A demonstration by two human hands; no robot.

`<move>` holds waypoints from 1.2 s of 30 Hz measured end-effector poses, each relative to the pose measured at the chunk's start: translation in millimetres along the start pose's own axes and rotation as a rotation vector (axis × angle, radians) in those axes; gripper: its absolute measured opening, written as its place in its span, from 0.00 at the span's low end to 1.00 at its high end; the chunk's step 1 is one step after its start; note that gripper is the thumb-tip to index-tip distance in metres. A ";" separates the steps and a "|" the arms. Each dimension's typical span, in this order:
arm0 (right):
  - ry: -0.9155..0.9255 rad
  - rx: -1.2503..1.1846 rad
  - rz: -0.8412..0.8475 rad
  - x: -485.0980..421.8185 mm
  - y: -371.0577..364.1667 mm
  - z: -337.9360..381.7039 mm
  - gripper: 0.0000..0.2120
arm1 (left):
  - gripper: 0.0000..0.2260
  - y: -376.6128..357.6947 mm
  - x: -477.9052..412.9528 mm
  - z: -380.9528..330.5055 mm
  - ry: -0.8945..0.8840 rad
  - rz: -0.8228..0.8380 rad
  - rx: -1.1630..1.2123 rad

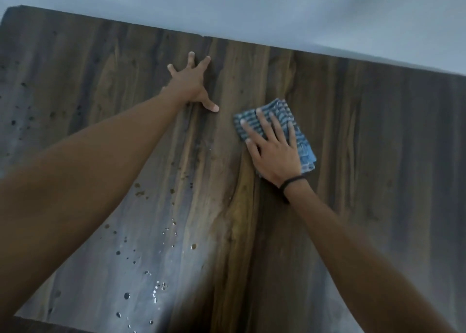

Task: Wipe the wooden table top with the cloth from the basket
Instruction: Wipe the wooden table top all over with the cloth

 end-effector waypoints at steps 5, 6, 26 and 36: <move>-0.183 -0.074 -0.077 -70.5 26.8 -29.9 0.24 | 0.62 0.8 3.7 -2.9 0.010 -0.031 0.008; -0.251 -0.108 -0.071 -90.4 32.5 -27.0 0.24 | 0.63 -0.5 4.6 -3.5 0.010 -0.030 0.009; -0.347 -0.151 -0.033 -154.8 52.8 -0.4 0.25 | 0.61 2.5 15.4 -9.8 0.012 -0.009 0.083; -0.376 -0.157 -0.028 -156.0 45.7 17.0 0.26 | 0.61 4.1 14.8 -10.1 0.006 -0.005 0.094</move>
Point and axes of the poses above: each hand's wrist, its own x-axis away from the middle knuckle, its own y-axis out of the back of the hand, z = x × y, the point moved 1 cm from there along -x, towards the middle knuckle, and after that the axes turned 15 degrees about -y, right-handed, at the moved point
